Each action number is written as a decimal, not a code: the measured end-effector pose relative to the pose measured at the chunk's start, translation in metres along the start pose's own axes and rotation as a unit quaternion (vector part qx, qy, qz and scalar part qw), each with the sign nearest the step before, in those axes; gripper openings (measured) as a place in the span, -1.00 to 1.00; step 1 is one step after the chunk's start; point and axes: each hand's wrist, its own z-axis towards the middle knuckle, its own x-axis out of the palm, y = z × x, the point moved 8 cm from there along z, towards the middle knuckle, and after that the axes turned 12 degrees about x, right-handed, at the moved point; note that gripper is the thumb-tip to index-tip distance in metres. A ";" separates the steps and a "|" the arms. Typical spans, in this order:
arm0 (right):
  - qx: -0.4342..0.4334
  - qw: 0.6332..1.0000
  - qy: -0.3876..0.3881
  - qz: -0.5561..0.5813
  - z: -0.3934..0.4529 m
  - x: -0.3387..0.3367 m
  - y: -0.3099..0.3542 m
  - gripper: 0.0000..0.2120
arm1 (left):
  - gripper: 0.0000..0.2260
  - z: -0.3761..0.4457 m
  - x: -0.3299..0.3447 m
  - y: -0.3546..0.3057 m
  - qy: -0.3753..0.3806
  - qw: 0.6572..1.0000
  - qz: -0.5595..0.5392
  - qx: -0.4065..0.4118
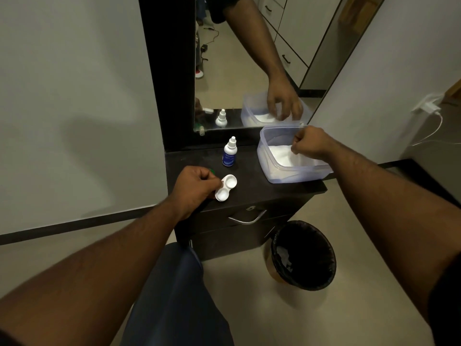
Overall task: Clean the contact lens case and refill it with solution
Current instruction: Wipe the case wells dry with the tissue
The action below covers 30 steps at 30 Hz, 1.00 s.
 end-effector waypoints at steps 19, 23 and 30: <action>-0.020 0.987 0.139 0.075 -0.020 0.024 0.030 -0.70 | -0.88 -0.002 0.000 -0.007 0.008 1.000 0.017 0.007; 0.017 0.983 0.143 0.111 -0.016 0.030 0.025 -0.70 | -0.89 -0.003 0.000 -0.007 0.007 1.000 0.019 0.006; 0.063 0.986 0.095 0.121 -0.020 0.022 0.025 -0.65 | -0.89 -0.004 0.000 -0.008 0.008 1.000 0.020 0.015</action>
